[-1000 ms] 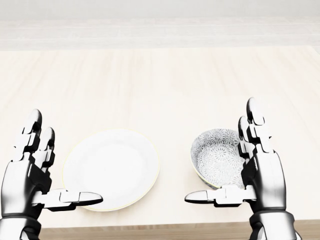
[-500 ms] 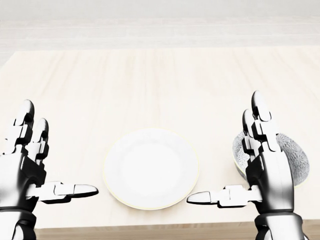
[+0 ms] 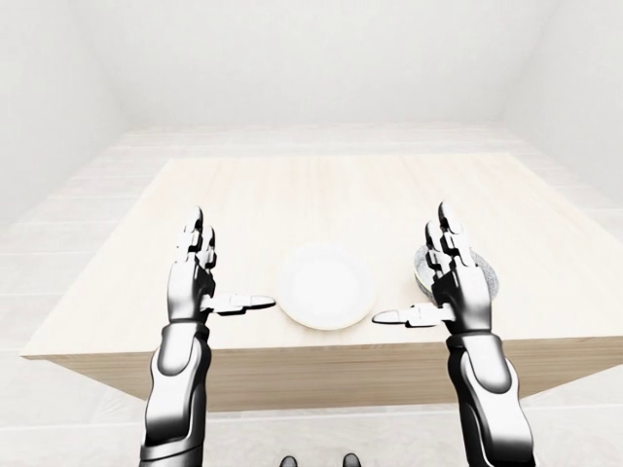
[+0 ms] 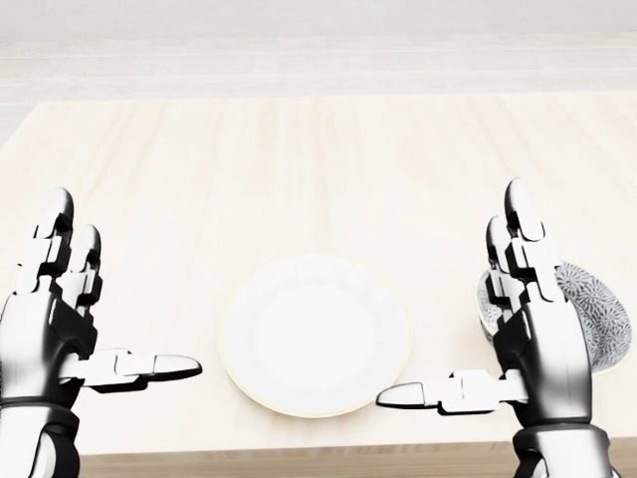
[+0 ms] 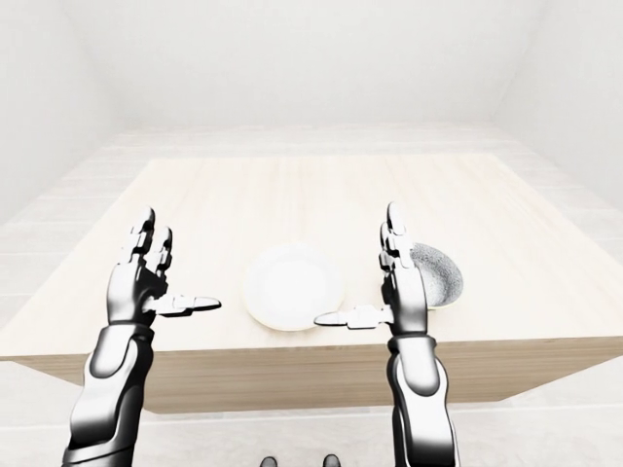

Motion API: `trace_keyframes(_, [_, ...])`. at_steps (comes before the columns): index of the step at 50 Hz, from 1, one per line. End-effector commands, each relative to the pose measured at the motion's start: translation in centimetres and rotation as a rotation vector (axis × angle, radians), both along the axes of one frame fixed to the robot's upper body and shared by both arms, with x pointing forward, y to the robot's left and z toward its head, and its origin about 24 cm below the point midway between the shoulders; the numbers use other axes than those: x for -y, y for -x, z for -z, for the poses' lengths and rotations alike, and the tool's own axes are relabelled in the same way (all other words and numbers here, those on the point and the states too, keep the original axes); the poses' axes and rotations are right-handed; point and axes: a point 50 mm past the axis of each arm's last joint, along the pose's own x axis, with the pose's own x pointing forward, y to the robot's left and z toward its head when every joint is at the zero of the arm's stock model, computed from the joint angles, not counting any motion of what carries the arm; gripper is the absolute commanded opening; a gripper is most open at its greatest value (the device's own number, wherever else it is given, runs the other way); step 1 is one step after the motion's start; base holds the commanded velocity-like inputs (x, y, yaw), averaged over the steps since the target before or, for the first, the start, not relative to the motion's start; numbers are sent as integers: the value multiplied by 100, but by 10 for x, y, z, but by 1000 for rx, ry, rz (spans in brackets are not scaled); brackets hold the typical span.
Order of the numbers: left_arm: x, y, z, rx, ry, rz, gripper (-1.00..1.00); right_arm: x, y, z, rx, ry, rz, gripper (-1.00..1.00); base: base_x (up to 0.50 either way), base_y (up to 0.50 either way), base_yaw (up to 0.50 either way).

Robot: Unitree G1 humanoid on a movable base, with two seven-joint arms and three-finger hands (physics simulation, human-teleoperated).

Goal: Put the bowl on the plate.

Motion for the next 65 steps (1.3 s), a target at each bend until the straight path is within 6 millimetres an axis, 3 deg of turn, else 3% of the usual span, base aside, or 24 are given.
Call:
trace_keyframes(1, [1,-3,2,-11,2,-1,100,2,2,-1,2,4,-2,100,18,5,0])
trace_keyframes(32, [-4,-2,9,-42,-18,-10,100,1,2,4,-20,15,-1,100,7,1,0])
trace_keyframes(50, [-19,-1,15,-53,-132,-77,100,1,2,5,-26,51,20,100,0,0,0])
trace_keyframes(65, [-11,4,33,-108,-288,6,100,6,4,-2,3,51,35,100,0,0,0])
